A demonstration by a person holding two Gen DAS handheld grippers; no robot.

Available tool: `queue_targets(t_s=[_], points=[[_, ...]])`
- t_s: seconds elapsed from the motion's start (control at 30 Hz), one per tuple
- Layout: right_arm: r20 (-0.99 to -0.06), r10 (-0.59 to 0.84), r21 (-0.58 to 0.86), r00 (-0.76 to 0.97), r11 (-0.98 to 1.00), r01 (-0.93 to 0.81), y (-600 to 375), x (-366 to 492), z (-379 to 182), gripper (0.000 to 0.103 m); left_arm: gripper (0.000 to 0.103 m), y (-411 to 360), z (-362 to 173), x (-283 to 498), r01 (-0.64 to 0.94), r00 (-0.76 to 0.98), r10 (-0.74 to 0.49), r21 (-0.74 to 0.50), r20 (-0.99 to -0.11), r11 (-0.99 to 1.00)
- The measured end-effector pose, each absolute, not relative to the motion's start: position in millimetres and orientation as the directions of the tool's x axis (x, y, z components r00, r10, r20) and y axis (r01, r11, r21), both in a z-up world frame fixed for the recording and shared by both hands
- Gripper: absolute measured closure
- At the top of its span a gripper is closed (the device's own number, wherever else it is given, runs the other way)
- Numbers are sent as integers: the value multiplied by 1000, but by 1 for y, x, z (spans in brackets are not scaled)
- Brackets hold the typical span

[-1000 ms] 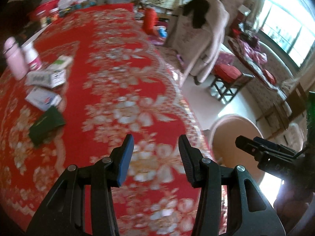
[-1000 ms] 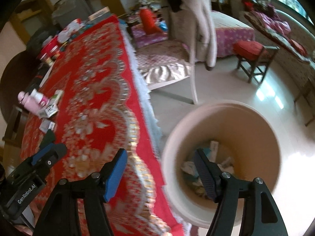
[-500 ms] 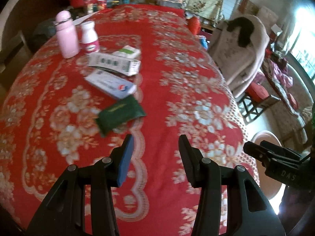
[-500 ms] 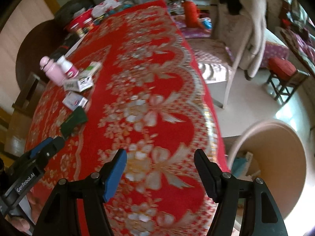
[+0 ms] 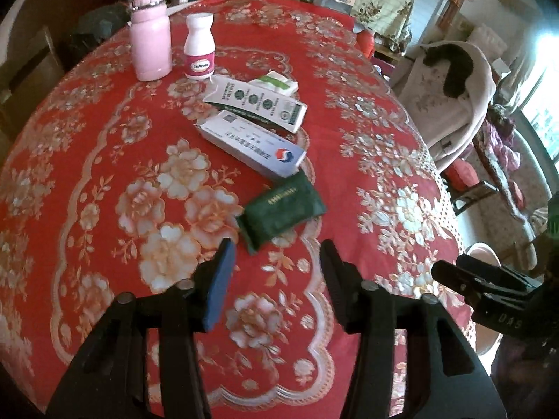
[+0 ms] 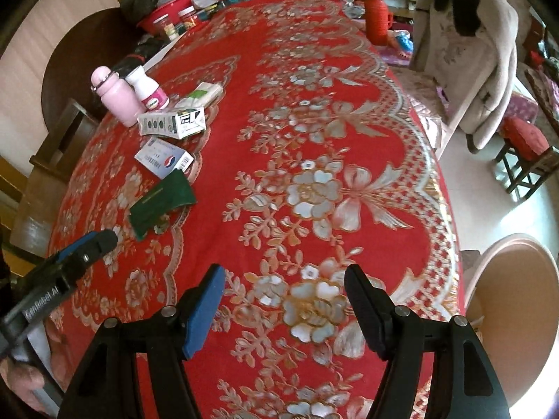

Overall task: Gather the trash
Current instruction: 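Grasp the dark green pouch with the left tool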

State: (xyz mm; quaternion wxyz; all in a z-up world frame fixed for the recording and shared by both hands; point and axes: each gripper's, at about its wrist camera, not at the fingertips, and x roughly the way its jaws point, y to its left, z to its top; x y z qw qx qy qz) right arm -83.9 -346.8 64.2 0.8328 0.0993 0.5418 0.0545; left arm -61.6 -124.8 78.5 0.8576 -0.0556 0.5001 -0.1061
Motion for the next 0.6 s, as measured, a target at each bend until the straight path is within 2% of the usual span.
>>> queue_targets(t_s=[0.2,0.43,0.57,0.6], points=[[-898,199,233,393,972,42,-345,-71,57,35,39,-126,66,-34,254,430,-278,-181,-859,950],[-899,199,249,389,965,83,-347,-57,51,34,39,-152,45,-13,402,364,-254,-95,-896,911],[-903,200,248,380,965,81,-342,-49,47,34,40,-159,34,-5,414,354,-225,-63,-908,908],[-904,204,249,377,965,76,-341,-46,45,34,47,-158,33,-4,405,353,-233,-76,-906,911]])
